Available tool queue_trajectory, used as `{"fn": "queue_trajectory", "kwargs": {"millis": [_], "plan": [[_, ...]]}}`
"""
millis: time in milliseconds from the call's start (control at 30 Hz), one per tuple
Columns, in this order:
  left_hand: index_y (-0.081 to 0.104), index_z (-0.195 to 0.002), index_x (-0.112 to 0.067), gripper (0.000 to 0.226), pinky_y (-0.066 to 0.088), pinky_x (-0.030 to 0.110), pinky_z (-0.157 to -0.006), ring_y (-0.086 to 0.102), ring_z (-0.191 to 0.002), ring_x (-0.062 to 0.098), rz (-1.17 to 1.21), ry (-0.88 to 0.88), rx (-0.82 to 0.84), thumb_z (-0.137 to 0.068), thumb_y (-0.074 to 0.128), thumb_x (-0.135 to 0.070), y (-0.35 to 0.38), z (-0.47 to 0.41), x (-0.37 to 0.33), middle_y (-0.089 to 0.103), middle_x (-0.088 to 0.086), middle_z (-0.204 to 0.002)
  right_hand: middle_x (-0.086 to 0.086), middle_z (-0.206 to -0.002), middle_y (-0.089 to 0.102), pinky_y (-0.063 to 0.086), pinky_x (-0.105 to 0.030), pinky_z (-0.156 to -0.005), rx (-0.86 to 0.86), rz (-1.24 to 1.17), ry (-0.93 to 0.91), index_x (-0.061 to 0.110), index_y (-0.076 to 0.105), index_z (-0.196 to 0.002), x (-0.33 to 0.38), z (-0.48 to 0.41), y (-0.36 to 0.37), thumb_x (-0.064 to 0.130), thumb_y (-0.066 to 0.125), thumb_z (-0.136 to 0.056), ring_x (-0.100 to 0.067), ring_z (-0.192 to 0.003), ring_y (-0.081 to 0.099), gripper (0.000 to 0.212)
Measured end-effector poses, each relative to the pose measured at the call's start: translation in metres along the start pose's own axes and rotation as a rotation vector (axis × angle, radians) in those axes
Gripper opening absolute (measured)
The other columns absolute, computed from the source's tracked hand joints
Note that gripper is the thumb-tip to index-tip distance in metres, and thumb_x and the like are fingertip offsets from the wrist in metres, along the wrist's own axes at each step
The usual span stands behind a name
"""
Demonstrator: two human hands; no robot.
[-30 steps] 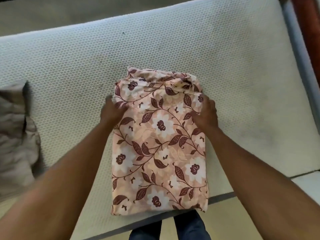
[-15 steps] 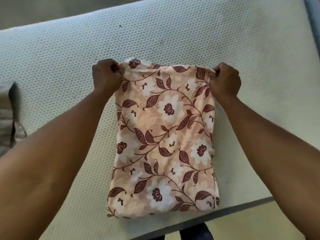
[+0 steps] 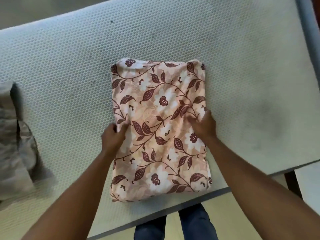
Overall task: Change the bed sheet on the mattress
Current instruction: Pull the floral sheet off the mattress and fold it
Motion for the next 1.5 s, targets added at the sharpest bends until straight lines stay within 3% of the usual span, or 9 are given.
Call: {"fn": "queue_trajectory", "kwargs": {"millis": [67,167,400,567,867,1067,1267,1400,1500], "plan": [[0.07,-0.101,-0.011,0.043,0.049,0.031,-0.062,0.064,-0.07,0.019,0.12,-0.071,0.079,-0.089,0.07,-0.053,-0.001,0.002,0.001,0.07,0.002,-0.082,-0.012,-0.098,0.068,0.055,-0.018,-0.057,0.128,-0.055,0.029,0.001,0.06,-0.107,-0.011,0.01,0.003,0.025,0.079,-0.087,-0.022,-0.073,0.066,0.037],[0.071,-0.11,-0.001,0.022,0.057,0.043,-0.08,0.07,-0.087,0.034,0.379,-0.199,0.19,-0.092,0.07,-0.013,-0.013,-0.006,-0.008,0.074,0.017,-0.096,-0.013,-0.081,0.075,0.061,-0.044,-0.068,0.155,-0.33,0.135,0.008,0.074,-0.083,-0.023,0.005,-0.008,0.006,0.076,-0.081,-0.029,-0.071,0.073,0.004],[0.071,-0.119,-0.01,0.034,0.056,0.043,-0.094,0.072,-0.1,0.028,0.423,-0.25,0.376,-0.092,0.071,-0.031,-0.021,-0.012,-0.025,0.074,0.013,-0.113,-0.015,-0.106,0.077,0.058,-0.05,-0.092,0.338,-0.628,0.222,0.008,0.079,-0.105,-0.005,0.001,-0.014,0.041,0.088,-0.067,-0.033,-0.102,0.074,0.051],[0.066,-0.124,-0.006,0.031,0.06,0.043,-0.086,0.073,-0.101,0.03,0.518,-0.253,0.263,-0.097,0.065,-0.021,-0.03,-0.016,-0.059,0.074,0.015,-0.114,-0.029,-0.105,0.073,0.054,-0.067,-0.09,0.328,-0.608,0.203,-0.007,0.072,-0.105,0.039,-0.014,-0.022,0.006,0.079,-0.077,-0.048,-0.102,0.07,0.032],[0.074,-0.084,-0.013,0.031,0.056,0.03,-0.073,0.072,-0.08,0.018,0.674,0.281,0.207,-0.101,0.048,-0.011,-0.123,0.04,-0.231,0.075,0.003,-0.083,-0.019,-0.094,0.073,0.057,-0.049,-0.091,0.225,-0.886,-0.207,0.003,0.076,-0.088,0.185,0.005,-0.161,0.003,0.069,-0.078,-0.031,-0.086,0.071,0.011],[0.073,-0.105,0.002,0.024,0.057,0.043,-0.077,0.07,-0.093,0.034,0.628,0.45,0.046,-0.09,0.065,-0.016,-0.134,0.067,-0.229,0.074,0.017,-0.101,-0.005,-0.083,0.075,0.056,-0.038,-0.077,0.102,-0.865,-0.328,0.013,0.078,-0.076,0.185,0.032,-0.19,0.006,0.068,-0.079,-0.023,-0.08,0.071,0.012],[0.076,-0.092,-0.005,0.02,0.057,0.05,-0.09,0.071,-0.1,0.04,0.579,0.145,0.082,-0.078,0.07,-0.017,-0.059,0.081,-0.084,0.076,0.019,-0.099,-0.007,-0.092,0.076,0.053,-0.032,-0.066,0.099,-0.793,-0.051,0.008,0.077,-0.098,0.039,0.056,-0.112,0.013,0.072,-0.07,-0.023,-0.082,0.07,0.029],[0.071,-0.088,0.003,0.013,0.056,0.025,-0.055,0.07,-0.065,0.021,0.42,-0.272,0.15,-0.077,0.064,0.005,-0.014,0.097,0.018,0.072,0.019,-0.085,0.0,-0.065,0.072,0.052,-0.025,-0.049,0.177,-0.551,0.222,0.003,0.073,-0.09,-0.065,0.072,-0.058,0.012,0.071,-0.073,-0.017,-0.06,0.068,0.019],[0.071,-0.103,0.0,0.033,0.055,0.031,-0.065,0.068,-0.071,0.025,0.45,-0.378,0.234,-0.073,0.07,-0.014,-0.009,0.087,0.037,0.071,0.023,-0.094,-0.006,-0.077,0.075,0.058,-0.037,-0.06,0.175,-0.556,0.282,0.009,0.078,-0.084,-0.079,0.068,-0.052,0.024,0.073,-0.069,-0.023,-0.071,0.07,0.022]]}}
Point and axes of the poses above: each hand's wrist, its own z-axis away from the middle knuckle, its own y-axis out of the palm, x = y × z, the point moved 1 cm from there along -z, towards the middle knuckle
